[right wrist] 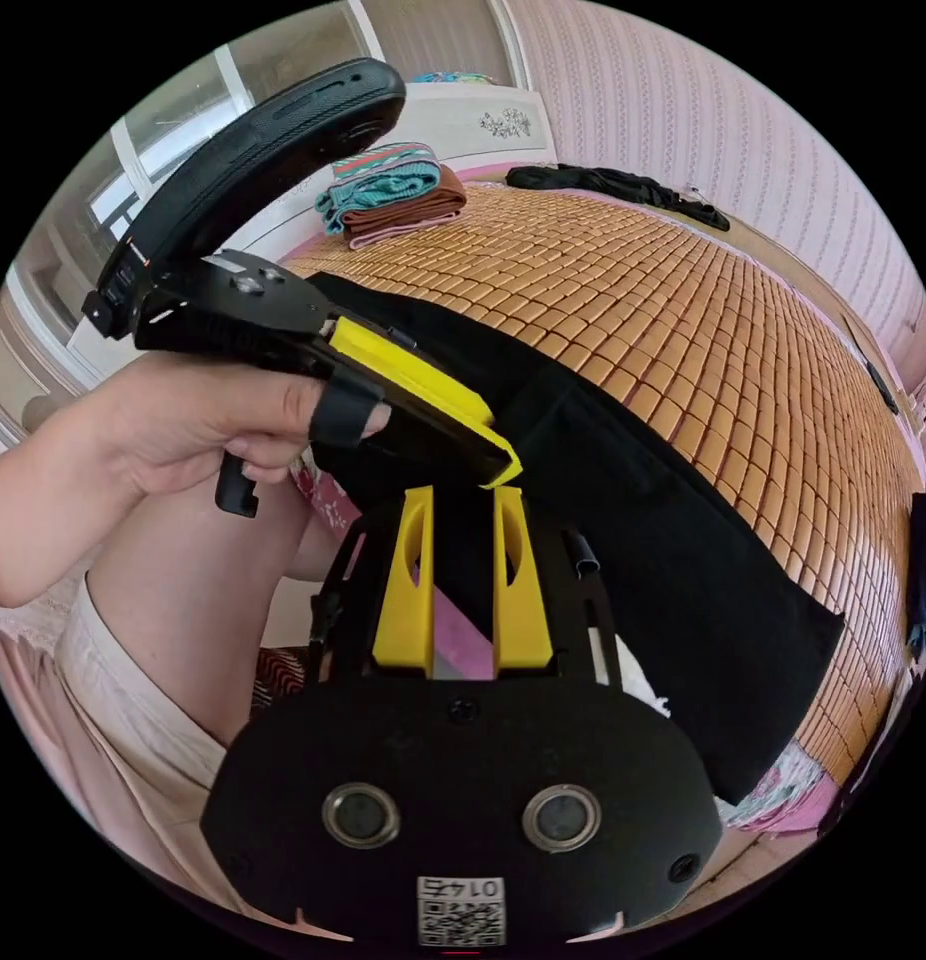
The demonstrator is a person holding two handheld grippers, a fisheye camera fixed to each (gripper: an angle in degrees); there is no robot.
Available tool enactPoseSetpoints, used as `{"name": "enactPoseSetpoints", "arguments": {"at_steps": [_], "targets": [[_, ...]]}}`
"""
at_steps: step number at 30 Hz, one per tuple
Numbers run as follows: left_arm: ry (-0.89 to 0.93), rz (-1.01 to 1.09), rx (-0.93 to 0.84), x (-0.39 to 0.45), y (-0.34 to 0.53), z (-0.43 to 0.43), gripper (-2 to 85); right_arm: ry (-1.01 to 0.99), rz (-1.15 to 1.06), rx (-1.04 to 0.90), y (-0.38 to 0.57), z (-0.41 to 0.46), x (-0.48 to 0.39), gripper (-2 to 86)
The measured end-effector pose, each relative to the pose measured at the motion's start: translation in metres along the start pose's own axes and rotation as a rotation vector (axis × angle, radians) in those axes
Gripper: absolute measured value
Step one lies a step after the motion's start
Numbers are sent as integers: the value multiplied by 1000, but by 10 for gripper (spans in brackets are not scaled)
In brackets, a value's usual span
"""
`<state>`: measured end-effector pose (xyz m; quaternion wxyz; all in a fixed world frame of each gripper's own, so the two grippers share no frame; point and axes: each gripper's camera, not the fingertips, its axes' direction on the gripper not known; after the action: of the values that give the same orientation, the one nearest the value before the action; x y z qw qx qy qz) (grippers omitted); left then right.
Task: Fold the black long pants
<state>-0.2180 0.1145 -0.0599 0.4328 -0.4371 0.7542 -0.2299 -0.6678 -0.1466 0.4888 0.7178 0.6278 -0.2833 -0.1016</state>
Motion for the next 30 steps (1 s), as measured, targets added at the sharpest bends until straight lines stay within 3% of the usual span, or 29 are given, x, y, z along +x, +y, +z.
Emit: {"name": "enactPoseSetpoints", "arguments": {"at_steps": [4, 9, 13, 16, 22, 27, 30], "targets": [[48, 36, 37, 4, 8, -1, 27, -75, 46, 23, -6, -3, 12, 85], [-17, 114, 135, 17, 38, -38, 9, -181, 5, 85, -20, -29, 13, 85], [-153, 8, 248, -35, 94, -117, 9, -359, -58, 191, -39, -54, 7, 84], [-240, -80, 216, -93, 131, -161, 23, -396, -86, 211, -53, -60, 2, 86], [-378, -376, 30, -201, 167, -113, 47, -355, -3, 53, -57, -41, 21, 108], [-451, -340, 79, -172, 181, -121, 48, -169, 212, 103, -30, -70, 75, 119], [-372, -250, 159, -134, 187, -131, 41, -93, 396, 58, -12, -68, 112, 145]]}}
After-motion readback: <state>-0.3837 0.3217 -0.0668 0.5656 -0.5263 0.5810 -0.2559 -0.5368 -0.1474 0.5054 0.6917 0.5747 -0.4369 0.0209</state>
